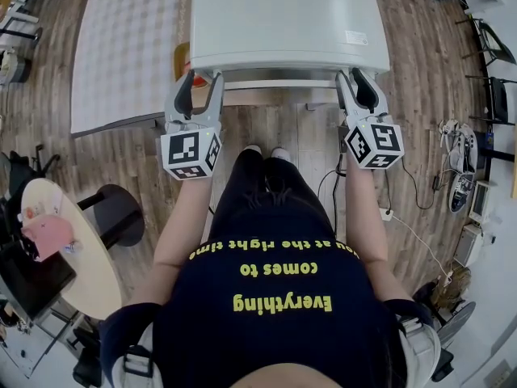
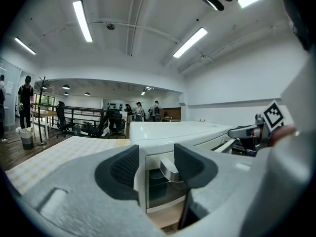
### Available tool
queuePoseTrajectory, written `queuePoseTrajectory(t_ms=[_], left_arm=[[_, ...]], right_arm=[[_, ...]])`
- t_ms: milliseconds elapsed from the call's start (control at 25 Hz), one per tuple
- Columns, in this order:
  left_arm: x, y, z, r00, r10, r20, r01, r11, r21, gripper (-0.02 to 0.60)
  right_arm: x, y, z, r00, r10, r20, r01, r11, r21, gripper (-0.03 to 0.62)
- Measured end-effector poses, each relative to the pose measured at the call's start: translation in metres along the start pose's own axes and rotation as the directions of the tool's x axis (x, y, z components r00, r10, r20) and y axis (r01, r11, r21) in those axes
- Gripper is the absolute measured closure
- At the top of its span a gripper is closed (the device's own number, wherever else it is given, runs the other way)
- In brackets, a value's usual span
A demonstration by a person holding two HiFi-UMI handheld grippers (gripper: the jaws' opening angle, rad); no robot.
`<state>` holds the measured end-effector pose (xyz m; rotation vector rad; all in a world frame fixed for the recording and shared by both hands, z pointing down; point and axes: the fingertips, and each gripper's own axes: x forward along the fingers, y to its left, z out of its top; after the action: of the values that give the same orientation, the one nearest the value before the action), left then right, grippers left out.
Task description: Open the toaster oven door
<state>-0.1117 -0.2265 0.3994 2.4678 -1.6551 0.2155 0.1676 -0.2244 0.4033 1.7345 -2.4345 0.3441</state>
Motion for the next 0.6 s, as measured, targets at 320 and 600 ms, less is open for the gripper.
queuePoseTrajectory(t_ms=[320,600], left_arm=[[0.0027,-0.004,-0.0125,0.999,-0.029,-0.034,0.028,0.999,-0.029,0.367],[0.0011,-0.0066,-0.0134,0.997,-0.04,-0.065,0.038,0.999,-0.035,0.368]], right_arm=[[0.0016,0.0028,-0.0025,1.0,0.021,-0.012,-0.021,1.0,-0.008,0.457],[-0.0013,0.0053,-0.0034,0.999,0.035,-0.012,-0.035,0.999,-0.009,0.465]])
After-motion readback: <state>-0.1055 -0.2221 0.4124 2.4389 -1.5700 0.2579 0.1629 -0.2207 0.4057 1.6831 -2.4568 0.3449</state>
